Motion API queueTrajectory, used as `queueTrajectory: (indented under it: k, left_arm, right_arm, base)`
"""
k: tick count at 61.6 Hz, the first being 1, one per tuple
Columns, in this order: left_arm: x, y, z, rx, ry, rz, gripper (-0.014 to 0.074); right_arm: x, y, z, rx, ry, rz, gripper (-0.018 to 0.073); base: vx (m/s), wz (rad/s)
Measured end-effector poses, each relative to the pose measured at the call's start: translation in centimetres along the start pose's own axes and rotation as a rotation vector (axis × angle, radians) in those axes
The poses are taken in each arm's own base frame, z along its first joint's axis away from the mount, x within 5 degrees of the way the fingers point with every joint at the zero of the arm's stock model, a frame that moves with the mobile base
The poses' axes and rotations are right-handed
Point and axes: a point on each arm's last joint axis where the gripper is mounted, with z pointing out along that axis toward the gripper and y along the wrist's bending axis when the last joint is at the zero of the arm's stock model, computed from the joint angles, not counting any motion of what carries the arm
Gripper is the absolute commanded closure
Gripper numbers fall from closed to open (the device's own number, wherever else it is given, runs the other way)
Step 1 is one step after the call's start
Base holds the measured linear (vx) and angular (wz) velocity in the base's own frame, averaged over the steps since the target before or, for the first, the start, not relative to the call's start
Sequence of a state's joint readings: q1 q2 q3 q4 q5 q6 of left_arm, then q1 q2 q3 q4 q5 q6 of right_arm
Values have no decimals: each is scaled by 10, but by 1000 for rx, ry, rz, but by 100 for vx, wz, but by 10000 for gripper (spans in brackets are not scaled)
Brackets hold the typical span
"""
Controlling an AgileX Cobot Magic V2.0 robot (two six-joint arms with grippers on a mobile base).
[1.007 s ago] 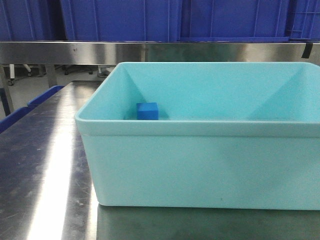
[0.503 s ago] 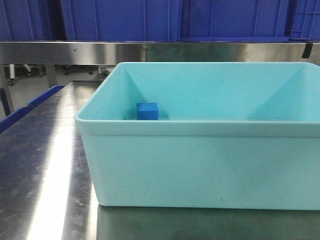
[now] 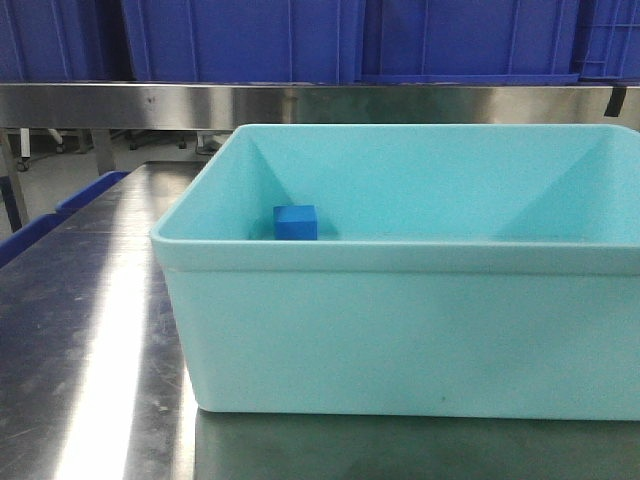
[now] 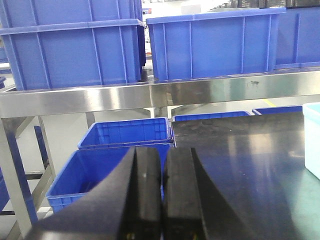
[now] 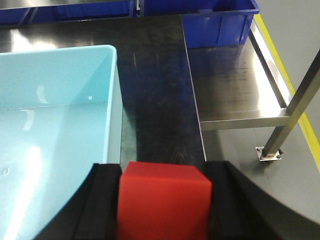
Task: Pick red cube and place on left shelf
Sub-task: 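Hold the red cube raised in the right gripper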
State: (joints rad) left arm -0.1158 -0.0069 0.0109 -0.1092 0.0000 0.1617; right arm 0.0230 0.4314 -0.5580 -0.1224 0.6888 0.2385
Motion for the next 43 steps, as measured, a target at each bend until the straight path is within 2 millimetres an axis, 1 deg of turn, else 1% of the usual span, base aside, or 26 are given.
queueTrajectory:
  k: [43]
  left_arm:
    - [0,0,0,0,0,0,491]
  right_arm:
    - [0,0,0,-1,0,1,504]
  base:
    - [0,0]
